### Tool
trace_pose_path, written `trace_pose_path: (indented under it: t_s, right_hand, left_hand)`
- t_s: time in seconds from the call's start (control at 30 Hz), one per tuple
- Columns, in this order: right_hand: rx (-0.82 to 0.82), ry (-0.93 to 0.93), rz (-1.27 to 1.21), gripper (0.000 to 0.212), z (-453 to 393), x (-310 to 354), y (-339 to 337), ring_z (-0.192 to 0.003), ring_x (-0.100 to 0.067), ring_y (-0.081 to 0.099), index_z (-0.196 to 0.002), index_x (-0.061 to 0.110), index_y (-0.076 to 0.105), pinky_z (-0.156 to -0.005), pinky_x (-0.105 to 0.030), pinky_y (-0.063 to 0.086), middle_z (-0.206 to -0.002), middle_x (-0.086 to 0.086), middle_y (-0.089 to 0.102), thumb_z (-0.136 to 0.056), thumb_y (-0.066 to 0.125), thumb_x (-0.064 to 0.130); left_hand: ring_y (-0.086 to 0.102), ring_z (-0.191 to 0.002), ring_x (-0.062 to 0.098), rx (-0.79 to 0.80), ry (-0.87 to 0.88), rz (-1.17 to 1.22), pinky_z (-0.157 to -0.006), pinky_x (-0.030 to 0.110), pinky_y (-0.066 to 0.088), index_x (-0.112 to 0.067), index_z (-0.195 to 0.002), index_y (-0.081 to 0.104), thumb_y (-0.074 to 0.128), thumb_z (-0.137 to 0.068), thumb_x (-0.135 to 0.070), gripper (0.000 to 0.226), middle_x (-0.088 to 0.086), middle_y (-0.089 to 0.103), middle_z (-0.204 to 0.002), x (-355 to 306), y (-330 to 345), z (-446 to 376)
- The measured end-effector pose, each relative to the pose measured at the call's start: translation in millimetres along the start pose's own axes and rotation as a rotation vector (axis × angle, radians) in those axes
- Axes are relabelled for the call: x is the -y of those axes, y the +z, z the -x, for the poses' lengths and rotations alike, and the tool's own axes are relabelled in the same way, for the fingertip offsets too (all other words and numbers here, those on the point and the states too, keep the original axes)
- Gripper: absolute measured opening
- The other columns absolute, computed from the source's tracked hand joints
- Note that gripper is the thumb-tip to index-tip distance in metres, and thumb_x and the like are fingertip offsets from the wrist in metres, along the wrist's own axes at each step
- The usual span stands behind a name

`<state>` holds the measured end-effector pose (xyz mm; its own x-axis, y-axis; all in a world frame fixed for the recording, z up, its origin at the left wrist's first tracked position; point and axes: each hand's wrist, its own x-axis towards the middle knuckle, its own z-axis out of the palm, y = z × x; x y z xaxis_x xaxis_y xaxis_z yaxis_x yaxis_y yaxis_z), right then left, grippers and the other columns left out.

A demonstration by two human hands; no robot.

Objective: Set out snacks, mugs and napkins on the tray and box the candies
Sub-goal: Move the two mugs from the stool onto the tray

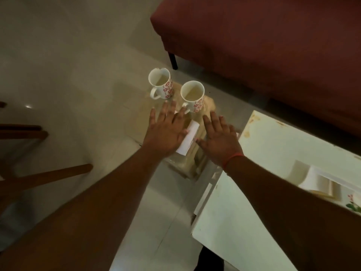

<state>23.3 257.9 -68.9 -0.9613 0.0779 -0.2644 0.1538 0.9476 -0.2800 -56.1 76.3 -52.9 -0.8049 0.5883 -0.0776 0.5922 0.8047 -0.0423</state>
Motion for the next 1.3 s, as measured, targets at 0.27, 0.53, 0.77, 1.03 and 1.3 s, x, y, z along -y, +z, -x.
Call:
trace_pose_path:
  t_s: [0.27, 0.53, 0.77, 1.03, 1.3]
  right_hand:
    - [-0.003, -0.249, 0.135, 0.094, -112, 12, -64, -0.151, -0.040, 0.009, -0.156, 0.027, 0.014, -0.112, -0.059, 0.033, -0.166, -0.008, 0.003, -0.084, 0.073, 0.027]
    - [0.218, -0.300, 0.309, 0.080, -157, 35, -70, -0.128, -0.042, 0.044, -0.150, 0.034, 0.034, -0.099, -0.048, 0.048, -0.151, -0.013, 0.034, -0.083, 0.069, 0.008]
    - [0.124, -0.292, 0.162, 0.076, -145, 16, -70, -0.125, -0.040, 0.042, -0.147, 0.038, 0.038, -0.098, -0.048, 0.048, -0.148, -0.008, 0.034, -0.084, 0.069, 0.009]
    - [-0.087, -0.174, 0.108, 0.078, -69, -93, -84, -0.116, -0.042, 0.043, -0.144, 0.038, 0.039, -0.088, -0.046, 0.051, -0.152, -0.010, 0.029, -0.080, 0.062, -0.001]
    - [-0.086, 0.061, 0.145, 0.069, 95, -234, -106, -0.106, -0.050, 0.050, -0.135, 0.017, 0.054, -0.086, -0.053, 0.049, -0.136, -0.022, 0.047, -0.071, 0.078, 0.008]
  left_hand:
    - [0.008, -0.150, 0.041, 0.064, -0.216, 0.036, -0.117, 0.061, 0.021, -0.018, -0.156, 0.008, 0.060, -0.090, -0.046, 0.089, 0.018, 0.004, -0.164, 75, -19, -90]
    - [0.032, -0.137, 0.047, 0.272, -0.314, 0.256, -0.109, 0.051, 0.035, -0.025, -0.155, 0.017, 0.072, -0.086, -0.035, 0.088, 0.021, 0.022, -0.155, 84, -14, -162]
    - [0.039, -0.125, 0.046, 0.214, -0.305, 0.173, -0.097, 0.051, 0.045, -0.025, -0.143, 0.039, 0.075, -0.081, -0.037, 0.072, 0.020, 0.032, -0.142, 71, -20, -168]
    - [0.046, -0.115, 0.041, -0.004, -0.024, 0.089, -0.085, 0.047, 0.049, -0.024, -0.132, 0.044, 0.075, -0.073, -0.046, 0.070, 0.019, 0.037, -0.136, -51, -58, -175]
    - [0.048, -0.115, 0.038, 0.064, 0.280, 0.115, -0.085, 0.046, 0.051, -0.027, -0.136, 0.043, 0.080, -0.070, -0.048, 0.079, 0.015, 0.038, -0.137, -233, -73, -145]
